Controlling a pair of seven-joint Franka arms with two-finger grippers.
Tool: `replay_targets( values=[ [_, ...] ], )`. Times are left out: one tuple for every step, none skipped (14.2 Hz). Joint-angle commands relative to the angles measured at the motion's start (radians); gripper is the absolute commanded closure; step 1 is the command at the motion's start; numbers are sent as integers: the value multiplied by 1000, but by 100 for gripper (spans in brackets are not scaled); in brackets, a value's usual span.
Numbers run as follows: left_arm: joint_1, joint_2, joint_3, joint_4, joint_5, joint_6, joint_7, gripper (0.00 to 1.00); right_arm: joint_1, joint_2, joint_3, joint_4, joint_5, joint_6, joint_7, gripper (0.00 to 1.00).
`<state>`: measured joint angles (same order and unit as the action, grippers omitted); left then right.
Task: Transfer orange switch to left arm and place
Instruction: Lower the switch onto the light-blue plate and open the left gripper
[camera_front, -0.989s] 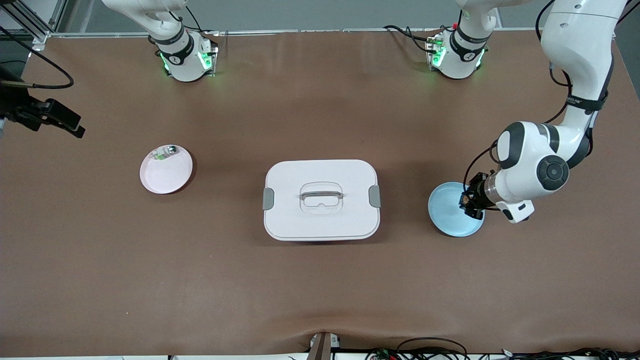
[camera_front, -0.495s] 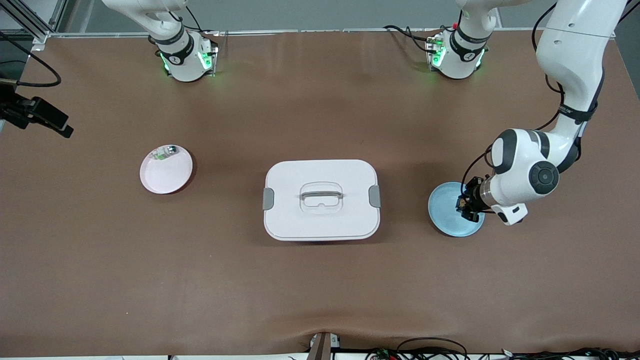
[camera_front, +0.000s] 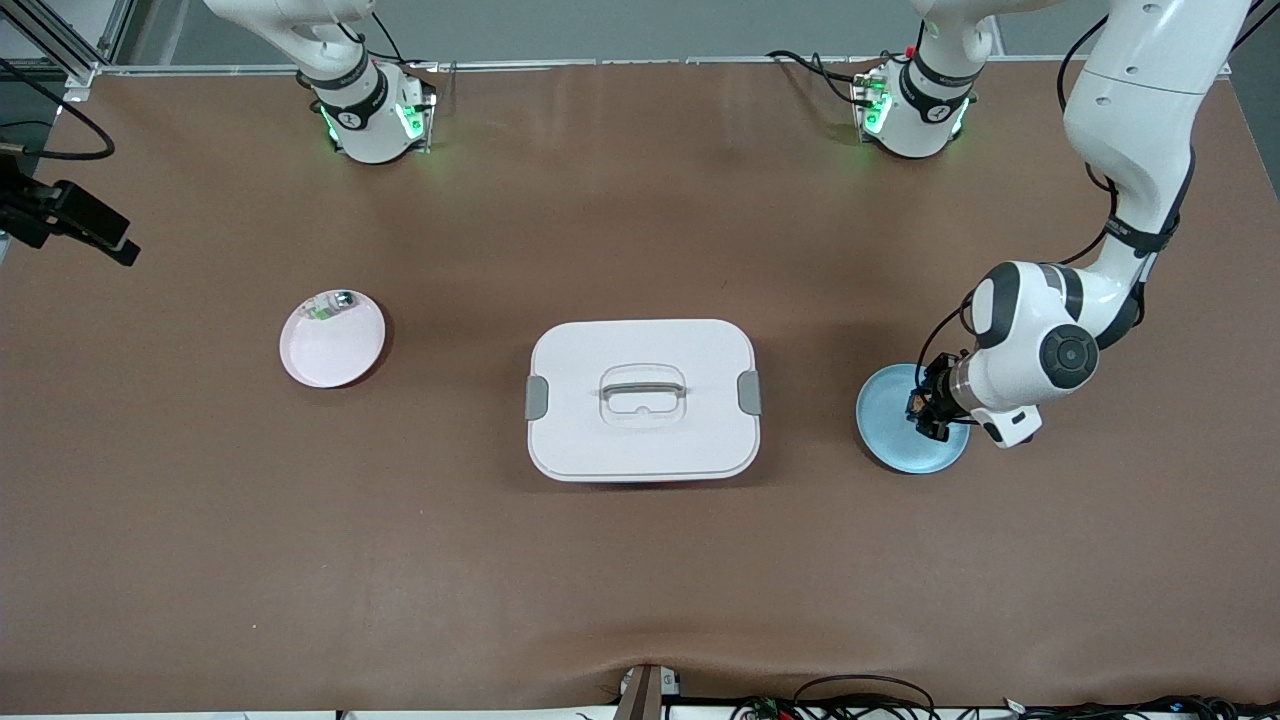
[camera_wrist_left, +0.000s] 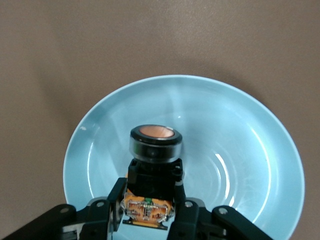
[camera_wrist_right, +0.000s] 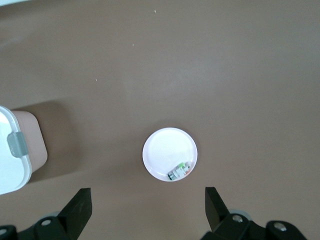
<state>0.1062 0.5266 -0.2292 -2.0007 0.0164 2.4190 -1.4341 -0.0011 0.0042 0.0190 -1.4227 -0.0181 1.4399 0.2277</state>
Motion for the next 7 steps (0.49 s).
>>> replay_targets(
  values=[
    [3,0,1,-10,27,20,-28,93,-7,-3,1,18,-17,-67,-10,0],
    [3,4,-1,-9,28,20,-26,92,-5,-3,1,31,-19,-68,1,0],
    [3,7,1,-7,28,26,-26,84,-4,-3,2,50,-20,-70,1,0],
    [3,7,1,-7,28,31,-26,78,-2,-3,3,54,-23,-70,1,0],
    [1,7,1,-6,28,32,-26,73,-5,-3,3,54,-22,-70,-2,0],
    [0,7,1,-6,28,32,-26,60,-10,-3,-2,53,-17,-75,-10,0],
    [0,7,1,-3,28,32,-26,35,-16,-1,-2,44,-17,-82,-13,0]
  ],
)
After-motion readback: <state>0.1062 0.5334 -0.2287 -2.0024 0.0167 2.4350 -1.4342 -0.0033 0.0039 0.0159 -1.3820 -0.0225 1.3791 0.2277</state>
